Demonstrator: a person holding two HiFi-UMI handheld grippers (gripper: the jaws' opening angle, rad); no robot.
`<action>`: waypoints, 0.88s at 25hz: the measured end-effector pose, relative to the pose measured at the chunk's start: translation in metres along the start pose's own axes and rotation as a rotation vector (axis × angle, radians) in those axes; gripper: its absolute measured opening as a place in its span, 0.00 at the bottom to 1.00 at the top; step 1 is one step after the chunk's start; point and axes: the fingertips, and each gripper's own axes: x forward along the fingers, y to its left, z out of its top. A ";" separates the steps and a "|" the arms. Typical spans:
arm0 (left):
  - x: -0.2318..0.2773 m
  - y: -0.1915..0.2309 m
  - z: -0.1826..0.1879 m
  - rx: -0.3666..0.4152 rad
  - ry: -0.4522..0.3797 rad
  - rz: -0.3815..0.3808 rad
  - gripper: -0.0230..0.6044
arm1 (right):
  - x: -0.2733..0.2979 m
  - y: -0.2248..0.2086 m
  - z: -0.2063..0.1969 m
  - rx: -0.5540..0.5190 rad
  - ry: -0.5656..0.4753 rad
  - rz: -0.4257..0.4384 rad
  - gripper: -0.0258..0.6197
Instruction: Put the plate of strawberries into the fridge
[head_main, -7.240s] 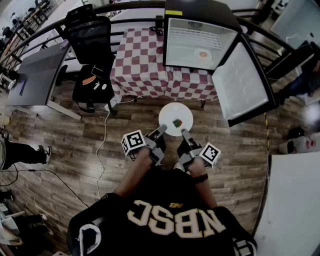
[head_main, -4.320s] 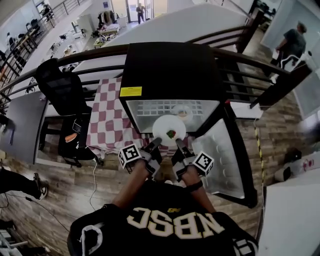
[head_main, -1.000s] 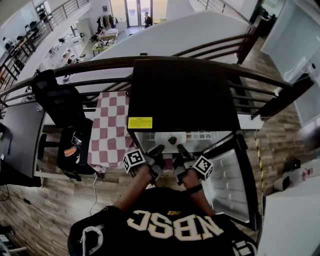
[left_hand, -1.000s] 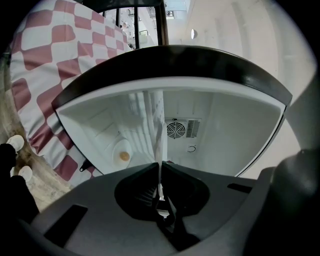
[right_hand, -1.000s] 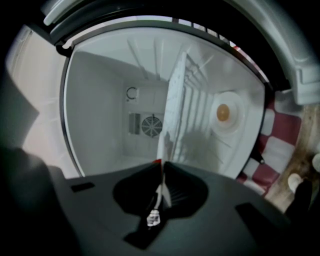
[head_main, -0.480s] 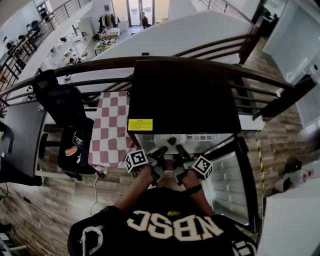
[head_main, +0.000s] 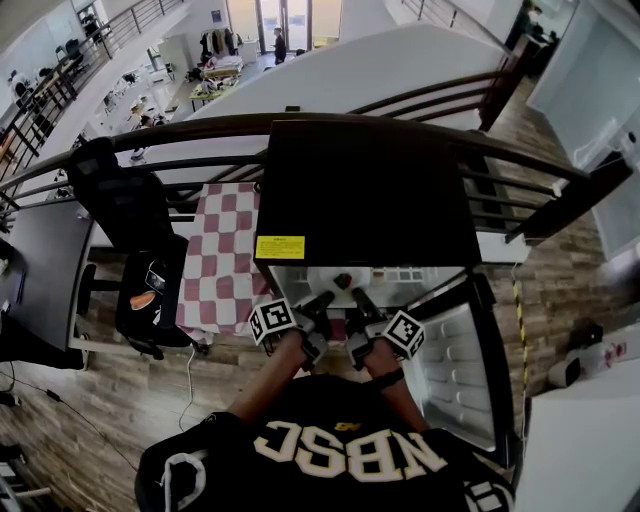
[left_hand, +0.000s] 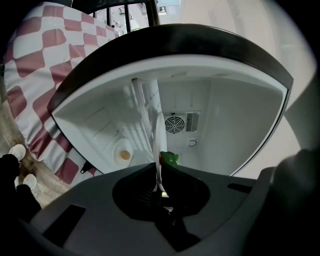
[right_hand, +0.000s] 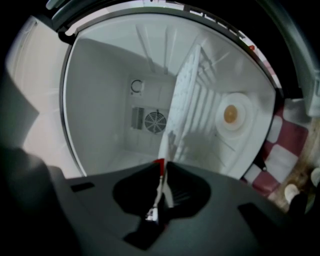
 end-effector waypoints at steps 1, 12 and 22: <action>0.000 -0.001 0.000 0.004 -0.001 -0.001 0.09 | 0.000 0.001 0.000 -0.002 0.002 0.009 0.10; -0.005 -0.010 -0.006 0.080 0.021 -0.045 0.18 | 0.001 0.009 0.002 -0.130 0.014 0.057 0.24; -0.014 -0.013 -0.001 0.126 -0.008 -0.047 0.27 | -0.009 0.014 0.017 -0.188 -0.036 0.072 0.31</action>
